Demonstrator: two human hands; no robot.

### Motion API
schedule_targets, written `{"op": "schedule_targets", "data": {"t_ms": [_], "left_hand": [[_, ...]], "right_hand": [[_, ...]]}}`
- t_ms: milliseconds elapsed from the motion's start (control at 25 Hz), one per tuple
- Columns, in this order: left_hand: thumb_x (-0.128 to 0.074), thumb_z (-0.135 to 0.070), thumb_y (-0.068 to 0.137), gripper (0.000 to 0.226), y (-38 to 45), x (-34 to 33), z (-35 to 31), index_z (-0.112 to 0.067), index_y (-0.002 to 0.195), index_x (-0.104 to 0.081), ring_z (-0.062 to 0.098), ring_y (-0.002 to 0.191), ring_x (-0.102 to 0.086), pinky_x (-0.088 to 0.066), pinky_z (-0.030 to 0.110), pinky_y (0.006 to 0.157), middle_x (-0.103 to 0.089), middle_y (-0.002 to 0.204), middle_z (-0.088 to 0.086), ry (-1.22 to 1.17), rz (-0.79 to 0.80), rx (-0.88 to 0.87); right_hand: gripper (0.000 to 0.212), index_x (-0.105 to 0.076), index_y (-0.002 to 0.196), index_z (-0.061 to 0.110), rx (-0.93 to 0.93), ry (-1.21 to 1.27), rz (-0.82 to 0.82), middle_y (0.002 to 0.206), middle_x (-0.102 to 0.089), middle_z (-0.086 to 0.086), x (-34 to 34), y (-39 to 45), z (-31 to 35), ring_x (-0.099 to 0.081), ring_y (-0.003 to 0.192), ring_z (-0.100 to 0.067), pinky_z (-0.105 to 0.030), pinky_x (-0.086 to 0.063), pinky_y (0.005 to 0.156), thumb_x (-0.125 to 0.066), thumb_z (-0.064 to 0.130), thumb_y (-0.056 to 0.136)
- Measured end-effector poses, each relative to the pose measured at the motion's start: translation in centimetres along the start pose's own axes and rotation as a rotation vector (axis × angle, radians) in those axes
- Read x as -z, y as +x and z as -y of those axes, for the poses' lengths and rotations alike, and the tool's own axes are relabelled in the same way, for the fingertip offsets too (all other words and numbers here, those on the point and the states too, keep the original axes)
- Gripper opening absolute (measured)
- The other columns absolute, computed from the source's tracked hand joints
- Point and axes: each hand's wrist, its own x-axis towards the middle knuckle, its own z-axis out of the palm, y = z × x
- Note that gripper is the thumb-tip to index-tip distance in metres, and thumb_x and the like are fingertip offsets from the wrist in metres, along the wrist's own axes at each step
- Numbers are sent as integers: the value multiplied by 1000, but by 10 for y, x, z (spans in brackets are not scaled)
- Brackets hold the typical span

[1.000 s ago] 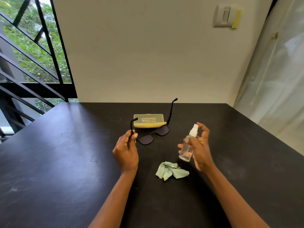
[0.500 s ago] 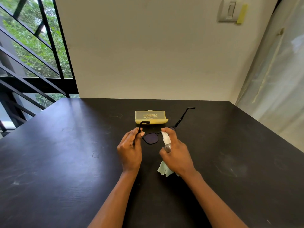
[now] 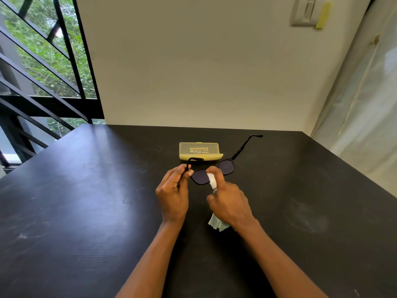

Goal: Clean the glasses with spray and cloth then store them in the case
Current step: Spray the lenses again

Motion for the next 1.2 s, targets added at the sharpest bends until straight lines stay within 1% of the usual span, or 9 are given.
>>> {"op": "schedule_targets", "data": {"t_ms": [120, 280, 560, 720, 840, 960, 1040, 1120, 1200], "left_hand": [[-68, 3, 76, 27, 0, -1, 1, 3, 103, -66, 3, 95, -58, -45, 2, 80, -69, 94, 14, 8, 10, -23], [-69, 3, 75, 28, -1, 0, 0, 3, 102, -66, 3, 91, -59, -45, 2, 80, -70, 94, 15, 22, 13, -22], [-69, 4, 75, 26, 0, 1, -2, 4, 101, -67, -1, 95, -55, -43, -1, 79, -69, 93, 15, 19, 0, -22], [-69, 4, 75, 27, 0, 1, -3, 4, 101, -66, 0, 92, -58, -43, -1, 77, -69, 93, 14, 6, 6, -9], [-69, 3, 75, 26, 1, 2, -3, 3, 101, -67, 2, 88, -60, -44, 0, 77, -70, 93, 15, 15, 9, -5], [-68, 2, 76, 26, 1, 3, -3, 4, 101, -67, 2, 89, -59, -44, 0, 77, -69, 93, 13, 6, 6, 3], [-68, 2, 76, 25, 1, 3, -3, 3, 101, -67, 3, 87, -61, -44, 0, 77, -69, 93, 13, 13, 7, 3], [-69, 2, 76, 25, 2, 4, -3, 3, 101, -67, 4, 85, -62, -44, -1, 77, -69, 93, 12, 21, 5, 5], [-68, 2, 76, 25, 2, 3, -4, 3, 102, -67, 2, 87, -60, -43, -1, 77, -68, 93, 10, 17, 5, 6]], "right_hand": [[59, -15, 128, 38, 4, -9, -5, 96, -60, -9, 0, 0, 1, -60, 80, -25, -34, -47, 63, -50, 18, 86], [55, -17, 126, 37, 6, -11, -28, 94, -59, -10, -1, -1, 1, -60, 77, -26, -36, -48, 63, -50, 17, 86], [58, -20, 131, 35, -94, 17, -172, 83, -57, -8, 14, 3, -13, -55, 67, -22, -31, -40, 56, -50, 16, 85], [57, -18, 130, 32, -113, -12, -219, 79, -55, -8, 24, 6, -30, -54, 64, -21, -33, -45, 55, -50, 15, 86], [55, -23, 131, 29, -103, -23, -232, 80, -53, -7, 23, 7, -36, -52, 66, -21, -30, -38, 55, -51, 14, 86], [59, -24, 132, 30, -160, 51, -302, 91, -52, -11, 25, 8, -49, -53, 71, -23, -29, -38, 57, -54, 13, 85], [63, -19, 132, 32, -149, 146, -388, 105, -52, -17, 27, 8, -64, -55, 79, -26, -32, -42, 61, -55, 11, 85], [65, -14, 133, 32, -90, 220, -448, 125, -42, -21, 31, 9, -80, -51, 96, -25, -34, -44, 72, -54, 7, 88], [66, -10, 131, 33, -52, 249, -484, 134, -32, -23, 34, 11, -93, -43, 104, -20, -34, -43, 81, -53, 4, 90]]}}
